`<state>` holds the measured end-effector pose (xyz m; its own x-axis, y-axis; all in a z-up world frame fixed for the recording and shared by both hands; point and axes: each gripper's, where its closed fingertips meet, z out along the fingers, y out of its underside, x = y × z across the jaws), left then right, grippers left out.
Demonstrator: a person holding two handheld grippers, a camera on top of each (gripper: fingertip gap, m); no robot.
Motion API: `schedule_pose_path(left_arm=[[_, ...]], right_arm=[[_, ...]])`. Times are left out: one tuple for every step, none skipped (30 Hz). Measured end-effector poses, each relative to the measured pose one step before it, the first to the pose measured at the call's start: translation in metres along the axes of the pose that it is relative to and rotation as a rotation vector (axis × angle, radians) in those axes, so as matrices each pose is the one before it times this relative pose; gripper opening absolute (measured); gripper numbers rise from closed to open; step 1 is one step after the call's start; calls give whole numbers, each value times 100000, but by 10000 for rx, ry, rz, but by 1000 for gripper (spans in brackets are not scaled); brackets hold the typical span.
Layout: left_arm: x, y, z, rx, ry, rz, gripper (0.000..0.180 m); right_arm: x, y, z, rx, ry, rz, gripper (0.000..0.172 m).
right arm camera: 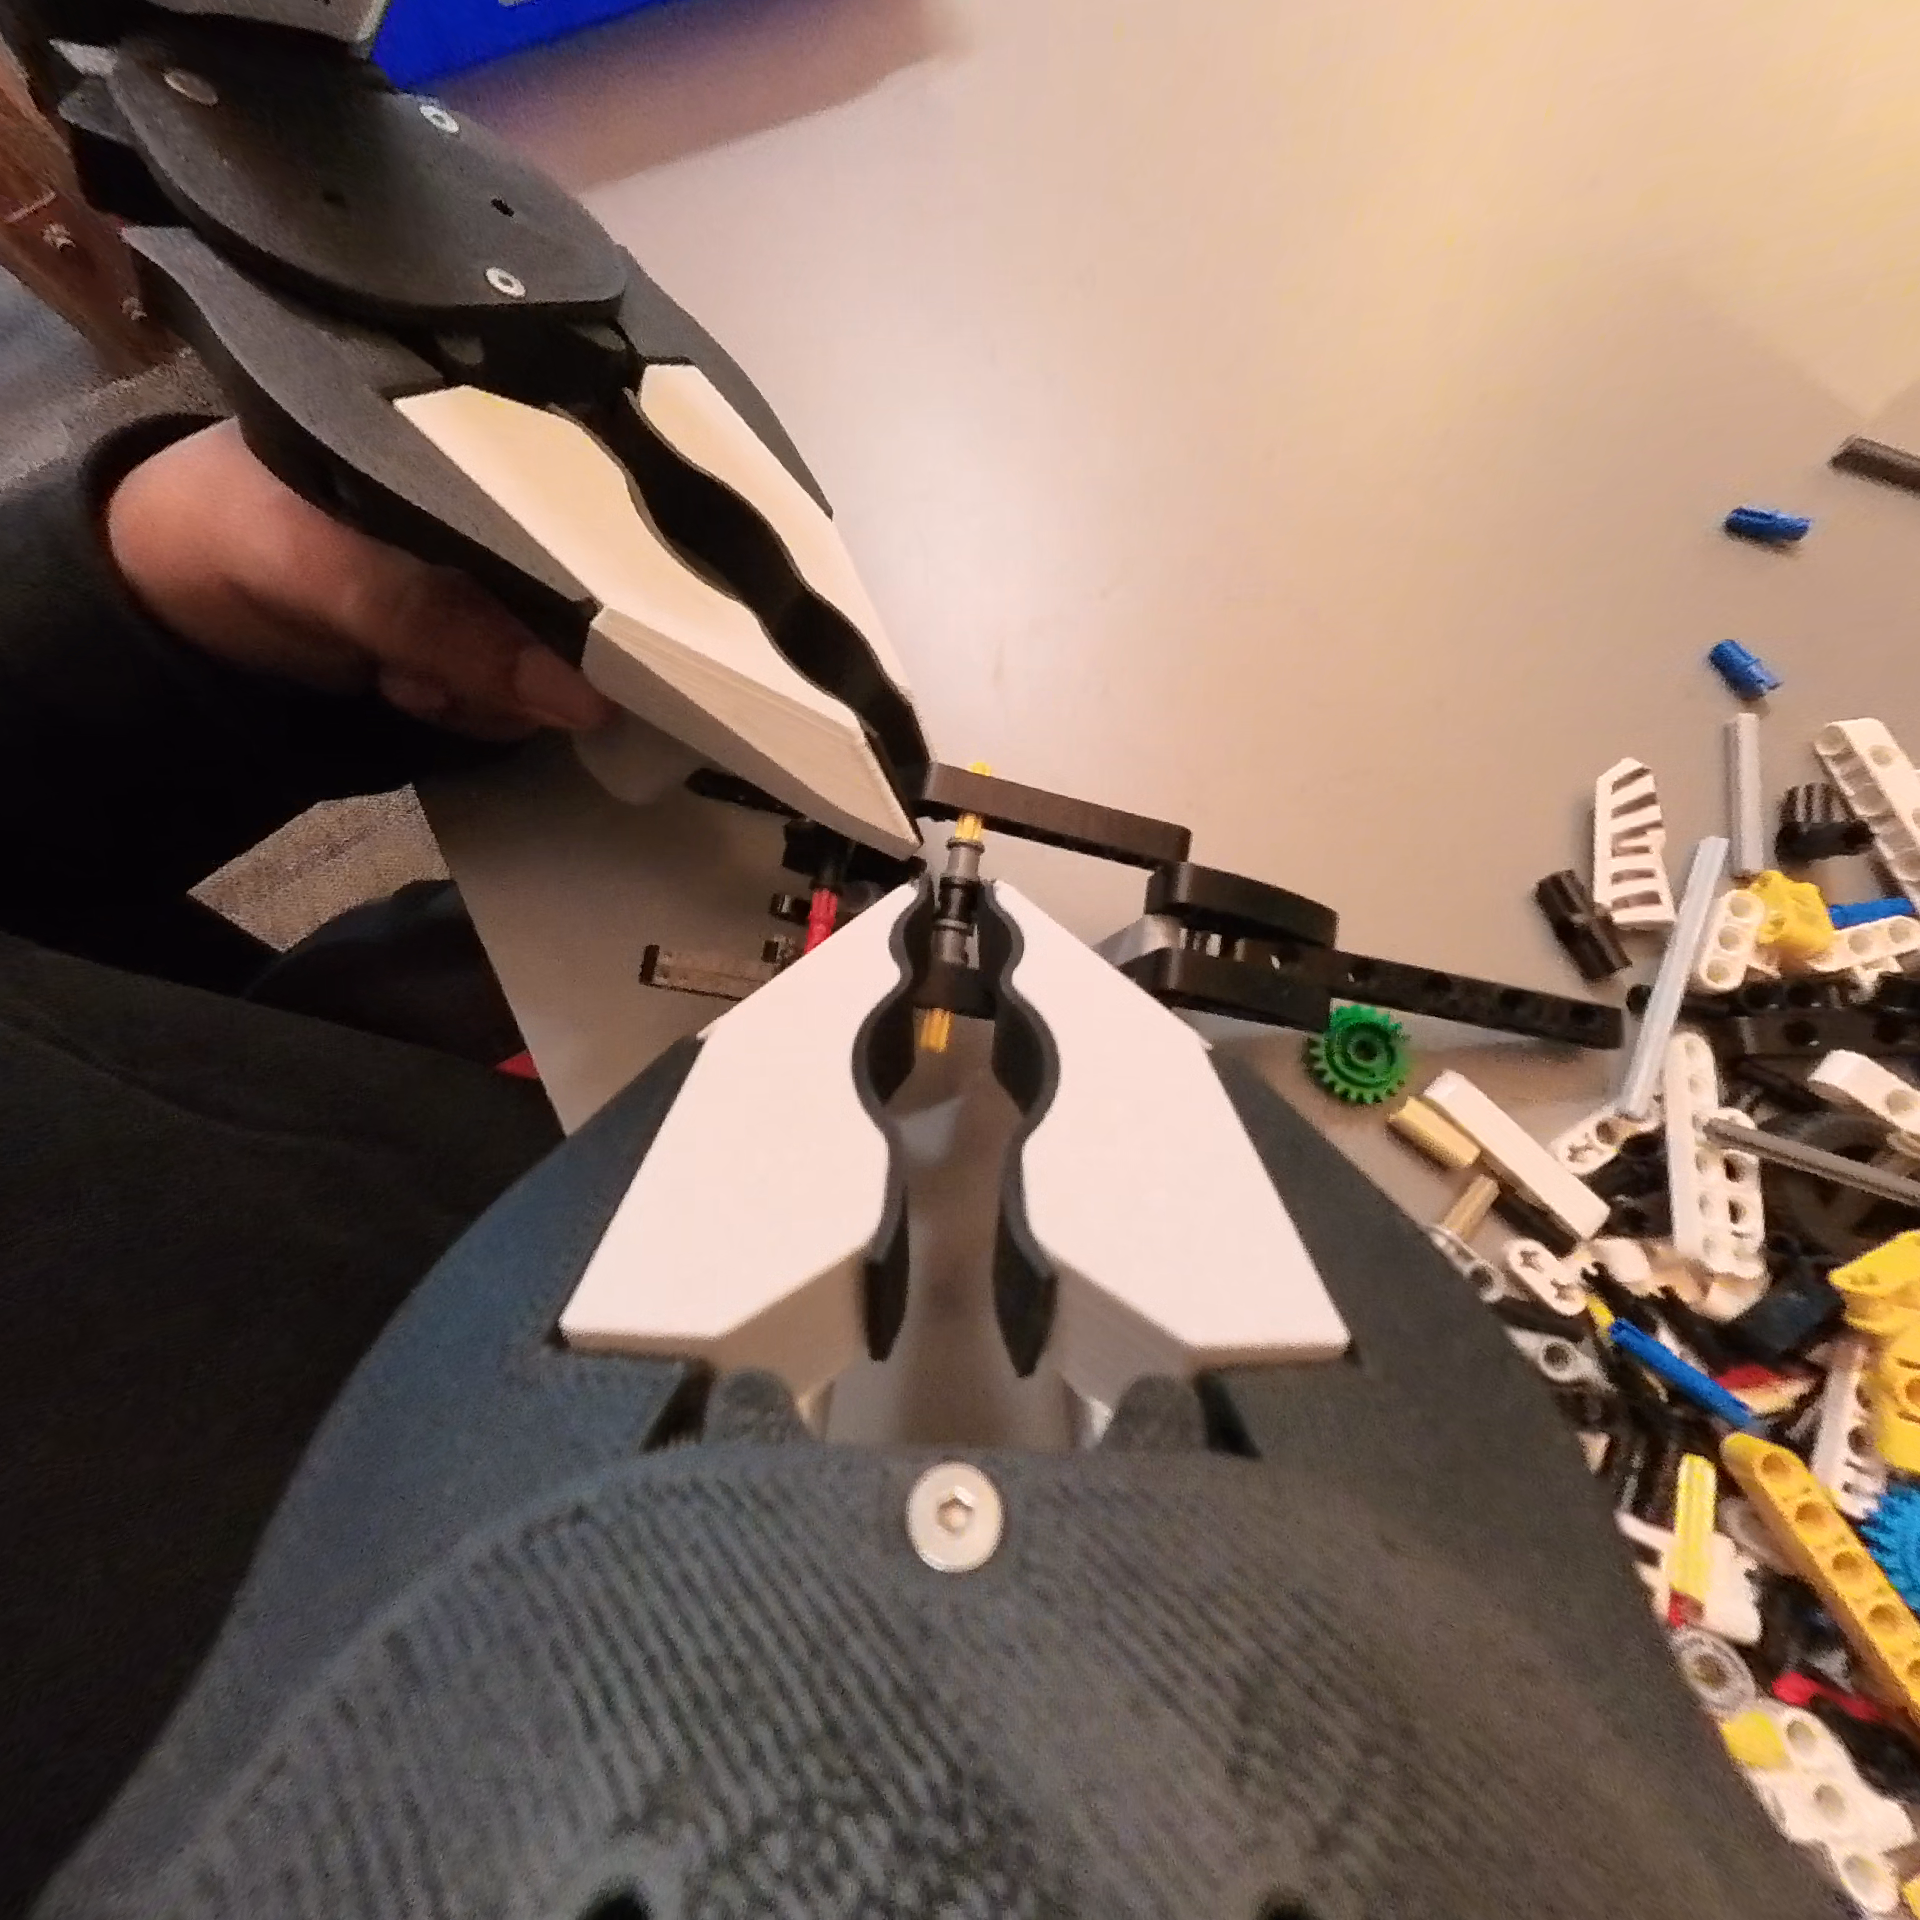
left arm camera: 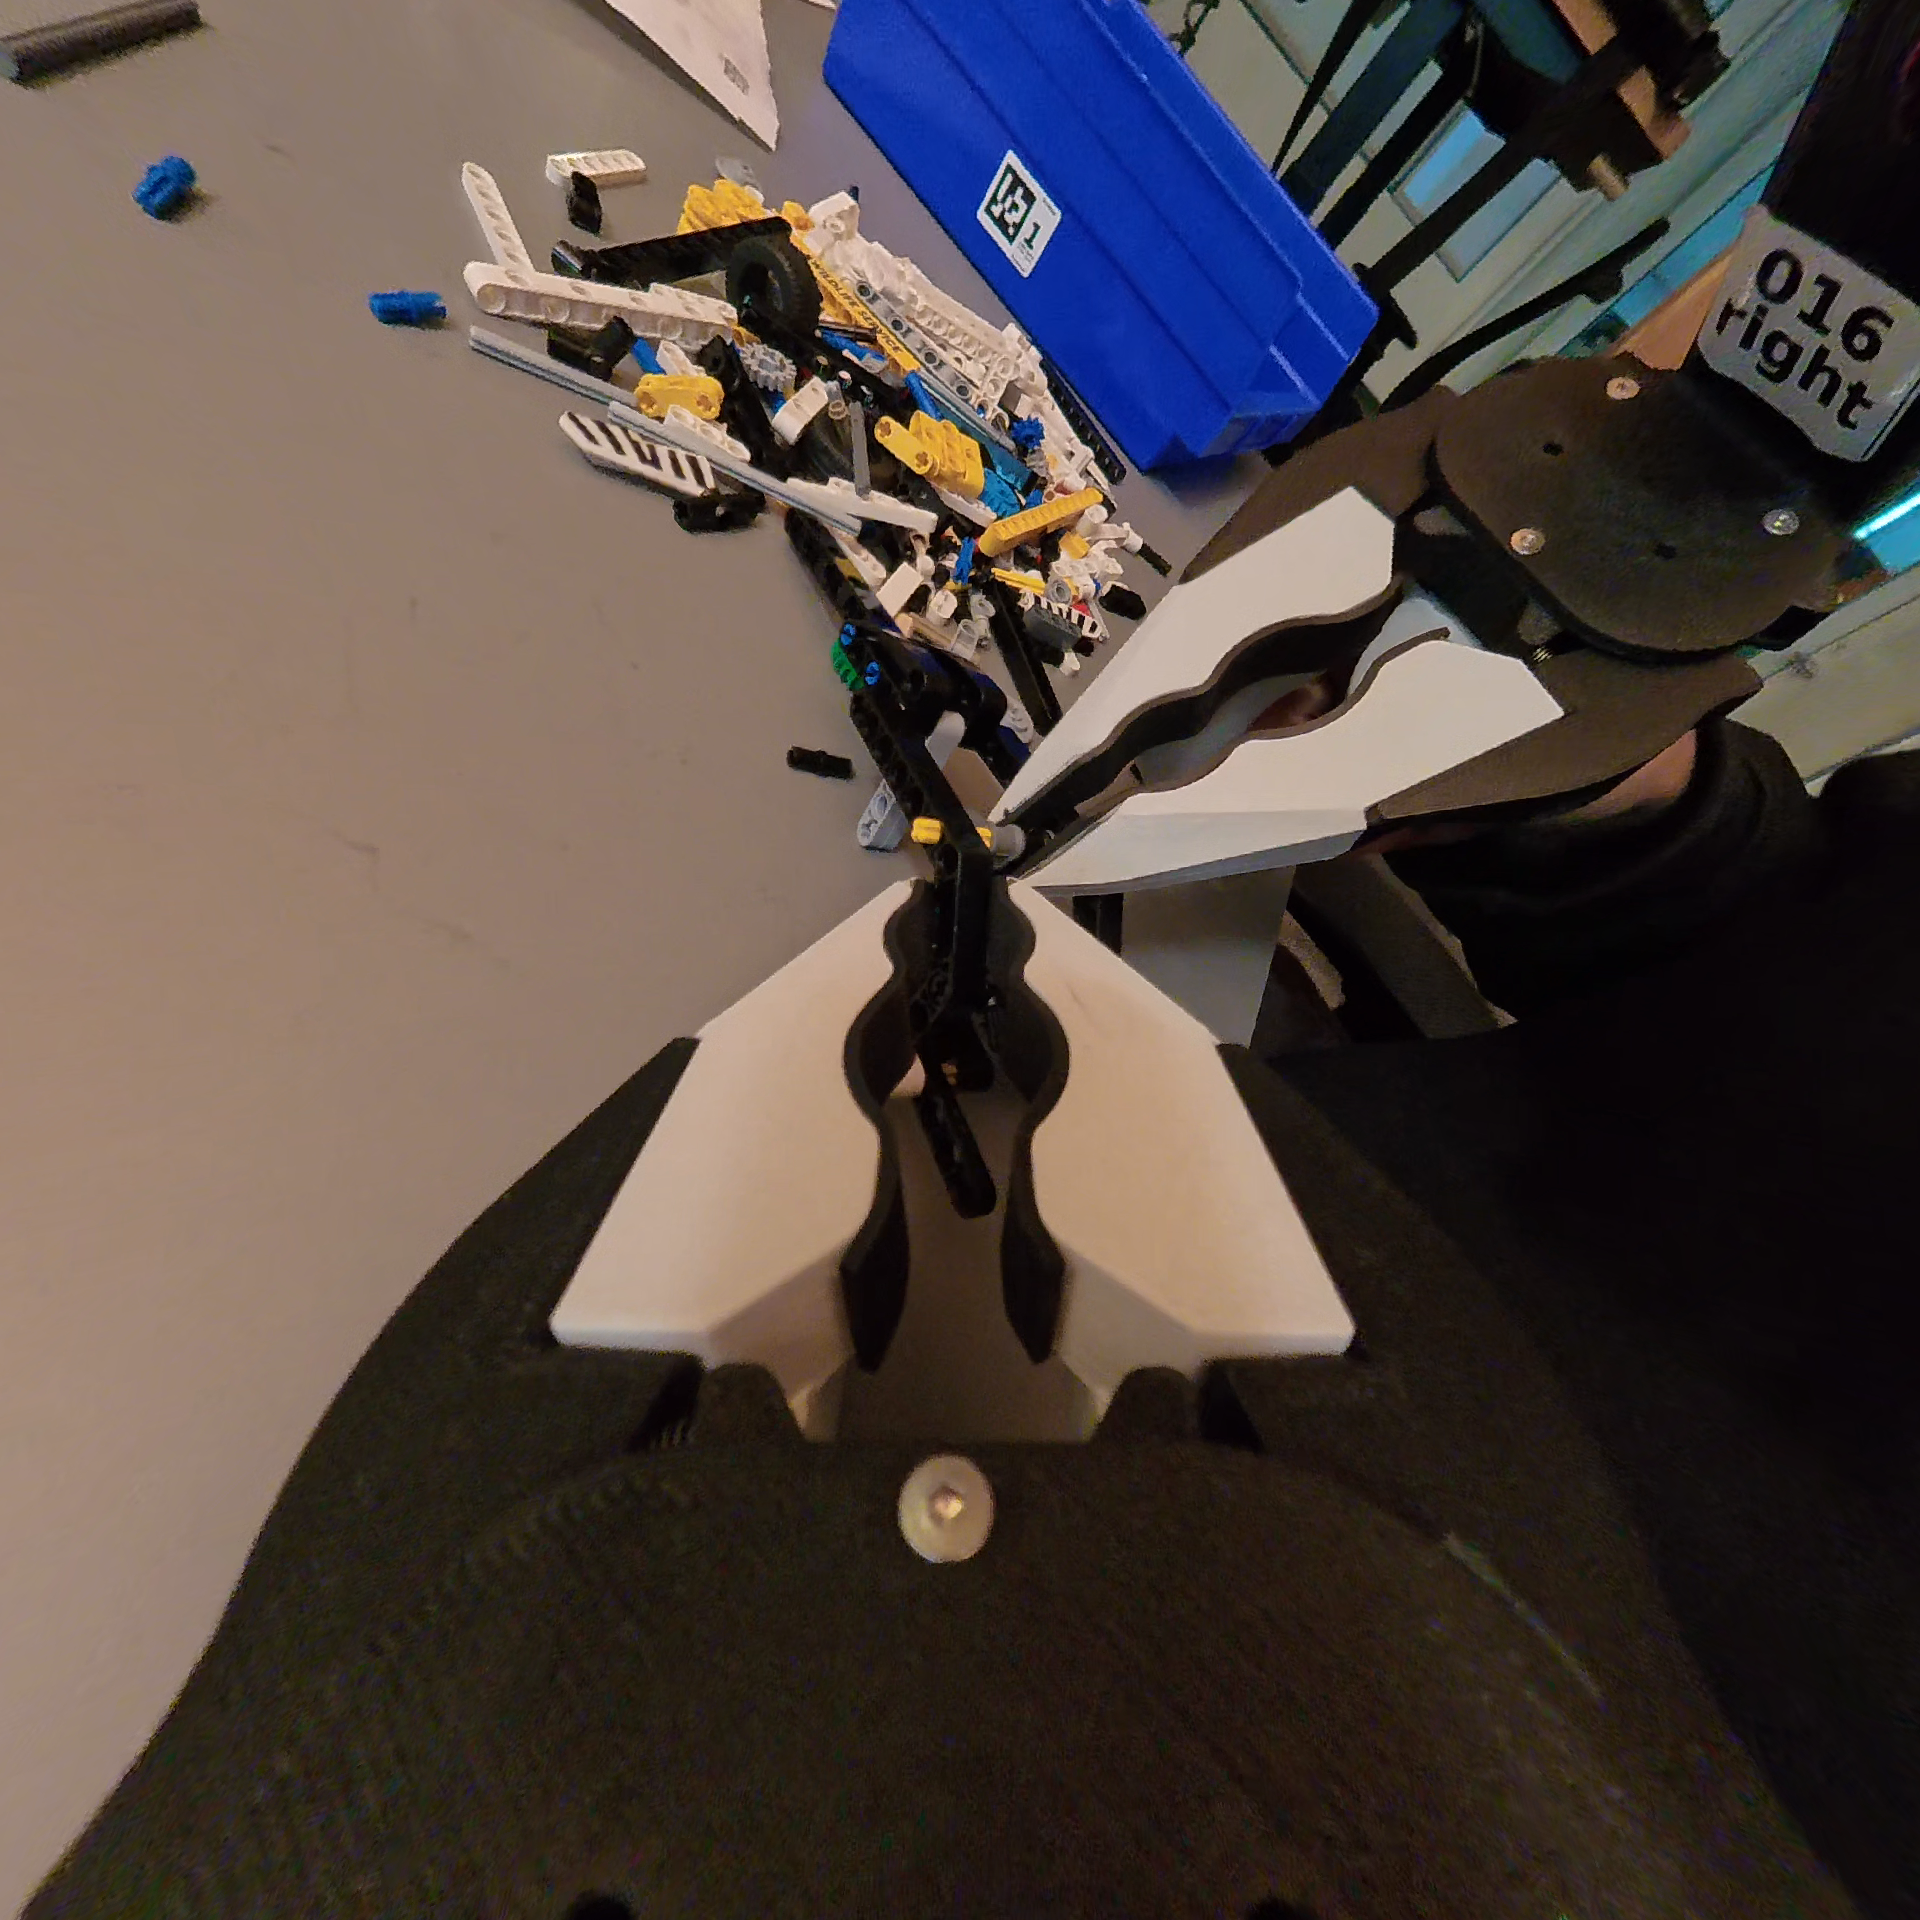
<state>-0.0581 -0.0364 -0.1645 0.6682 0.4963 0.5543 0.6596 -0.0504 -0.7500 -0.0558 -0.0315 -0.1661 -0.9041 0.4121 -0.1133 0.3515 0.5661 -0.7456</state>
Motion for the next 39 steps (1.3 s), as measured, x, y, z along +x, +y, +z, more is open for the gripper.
schedule_pose_path(left_arm=[[40, 39, 36, -31, -35, 71, 7], [-30, 24, 33, -20, -79, 53, 7], [1, -3, 44, 9, -65, 31, 7], [12, -16, 42, 17, -41, 0, 7], [15, 6, 37, 8, -16, -12, 7], [28, 10, 20, -17, 26, -10, 7], [38, 19, 13, -11, 53, -25, 7], [6, -3, -7, -1, 19, -13, 7], [10, 16, 18, -10, -21, 26, 7], [15, 7, 6, -5, -19, 31, 7], [15, 9, 5, -9, -7, 22, 7], [17, 14, 10, -12, -1, 14, 7], [-13, 5, 5, -3, -3, -6, 7], [-64, -21, -15, 14, -23, -36, 7], [-78, -50, -43, 39, -9, -73, 7], [-138, -76, -65, 68, -14, -117, 6], [-192, -112, -90, 93, -45, -138, 6], [-150, -118, -87, 91, -36, -108, 7], [-105, -78, -56, 63, -42, -56, 6], [-89, -33, -18, 28, -70, -10, 7], [-92, 5, 6, 0, -92, 13, 7], [-112, -3, 18, 1, -112, 1, 7], [-185, -34, 22, 35, -151, -38, 7], [-347, -25, 25, 20, -267, -70, 7], [-387, 36, 34, -35, -312, -28, 6], [-338, 38, 42, -39, -323, 23, 6], [-315, 23, 40, -27, -348, 84, 6], [-219, -24, 43, -12, -342, 176, 6], [-217, -68, 22, 18, -385, 252, 6], [-269, -141, -6, 54, -450, 298, 6], [-196, -112, -2, 41, -402, 317, 6], [-92, -44, 27, 7, -291, 274, 7], [7, 18, 34, -16, -165, 188, 7], [7, 27, 21, -24, -89, 94, 7], [-9, 8, -1, -2, -29, 27, 7], [12, -20, -13, 15, 10, -8, 7], [-22, -24, -25, 23, 10, -28, 7], [-24, -33, -28, 27, 0, -23, 7], [0, -16, -27, 21, 2, -3, 7]], right_arm=[[-27, 66, -60, 11, 4, -40, 6], [-7, 56, -46, 8, 17, -43, 6], [15, 46, -48, 8, 37, -54, 6], [27, 37, -49, 2, 40, -60, 6], [25, 21, -49, 1, 26, -47, 6], [-1, 23, -46, 6, -2, -14, 6], [-5, 17, -32, 26, -18, 20, 6], [5, -2, -11, 40, -17, 34, 6], [2, 10, -14, 48, -9, 23, 6], [0, 15, -13, 40, -8, 21, 6], [-1, 24, -38, 23, -7, 22, 6], [-2, 16, -36, 17, -3, 7, 6], [25, -13, -53, 40, 15, -15, 5], [44, -90, -67, 106, 48, -52, 5], [59, -203, -116, 202, 91, -117, 5], [108, -259, -190, 253, 169, -129, 5], [220, -281, -252, 252, 251, -129, 6], [249, -224, -252, 210, 265, -160, 9], [226, -58, -208, 115, 252, -157, 11], [135, 62, -146, 38, 182, -128, 11], [26, 92, -97, 34, 108, -65, 11], [-67, 43, -73, 72, 39, 14, 12], [-243, 52, -20, 64, -88, 86, 14], [-322, 91, 43, 45, -154, 166, 15], [-280, 94, 80, 43, -150, 204, 16], [-223, 106, 106, 49, -130, 194, 17], [-209, 74, 113, 63, -123, 174, 18], [-164, 55, 101, 64, -96, 168, 18], [-138, 49, 115, 38, -81, 142, 19], [-127, 38, 103, 12, -73, 103, 19], [-107, 11, 91, 5, -50, 61, 20], [-43, -16, 70, 1, -7, 17, 20], [-19, -11, 54, -14, 16, -23, 20], [-12, -37, 34, -21, 23, -44, 20], [-6, -55, 19, -6, 28, -44, 20], [-32, -82, 4, 7, 26, -32, 20], [-64, -73, 18, 14, 10, -16, 21], [-95, -61, 14, 16, -4, -6, 21], [-115, -46, 11, 15, -6, -6, 21]])
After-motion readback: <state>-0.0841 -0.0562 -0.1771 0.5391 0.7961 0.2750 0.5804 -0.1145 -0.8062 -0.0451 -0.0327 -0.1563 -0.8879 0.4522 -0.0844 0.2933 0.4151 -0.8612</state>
